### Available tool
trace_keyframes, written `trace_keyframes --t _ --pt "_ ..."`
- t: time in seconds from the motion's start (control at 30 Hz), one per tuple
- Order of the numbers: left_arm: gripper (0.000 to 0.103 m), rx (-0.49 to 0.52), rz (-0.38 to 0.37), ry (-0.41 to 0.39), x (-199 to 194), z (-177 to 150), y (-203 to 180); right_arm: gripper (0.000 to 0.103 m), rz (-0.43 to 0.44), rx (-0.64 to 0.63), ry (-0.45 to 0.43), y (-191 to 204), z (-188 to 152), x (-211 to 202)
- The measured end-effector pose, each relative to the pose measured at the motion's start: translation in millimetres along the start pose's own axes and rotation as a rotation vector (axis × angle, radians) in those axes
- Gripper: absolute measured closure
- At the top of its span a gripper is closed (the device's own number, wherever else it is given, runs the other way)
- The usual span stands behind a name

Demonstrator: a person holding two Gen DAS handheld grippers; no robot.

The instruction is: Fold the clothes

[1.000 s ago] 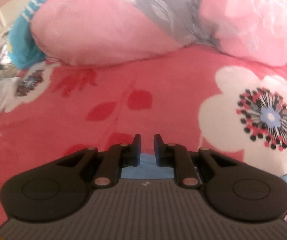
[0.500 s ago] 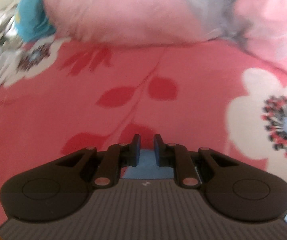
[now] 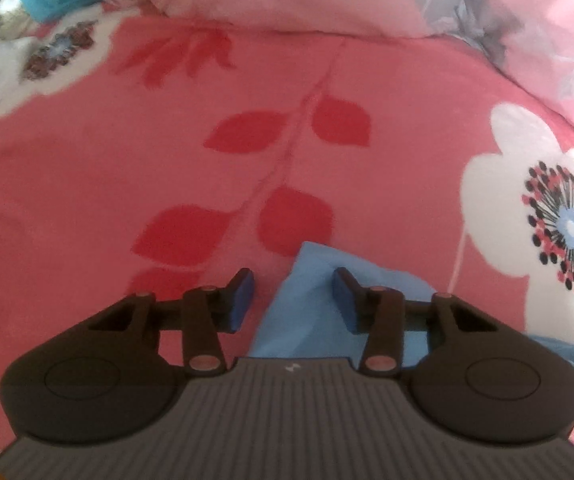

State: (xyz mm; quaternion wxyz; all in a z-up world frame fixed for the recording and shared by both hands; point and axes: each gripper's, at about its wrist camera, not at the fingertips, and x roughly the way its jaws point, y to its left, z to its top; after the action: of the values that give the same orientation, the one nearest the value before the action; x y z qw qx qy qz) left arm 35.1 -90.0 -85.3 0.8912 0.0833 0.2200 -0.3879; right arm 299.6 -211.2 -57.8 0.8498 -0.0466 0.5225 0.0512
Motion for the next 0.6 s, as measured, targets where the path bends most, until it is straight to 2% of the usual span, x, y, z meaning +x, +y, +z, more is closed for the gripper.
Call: trace_keyframes --t 0.07,0.23,0.43,0.5,0.6 --pt "0.048 0.001 0.001 -0.001 0 0 0 0.098 -0.032 0.017 -0.023 -2 -1 -3" --pt "0.050 0.011 0.006 -0.002 -1 -1 -1 0.099 -0.050 0.037 -0.136 -1 -3 -25" --pt "0.050 0.017 0.009 -0.001 -1 -1 -2 0.098 -0.049 0.071 -0.109 -2 -4 -2" --pt "0.049 0.014 0.009 -0.001 -1 -1 -3 0.097 -0.024 0.113 -0.133 -9 -5 -4" --pt "0.048 0.010 0.011 -0.005 -2 -1 -3 0.094 0.006 0.153 -0.232 -24 -8 -35"
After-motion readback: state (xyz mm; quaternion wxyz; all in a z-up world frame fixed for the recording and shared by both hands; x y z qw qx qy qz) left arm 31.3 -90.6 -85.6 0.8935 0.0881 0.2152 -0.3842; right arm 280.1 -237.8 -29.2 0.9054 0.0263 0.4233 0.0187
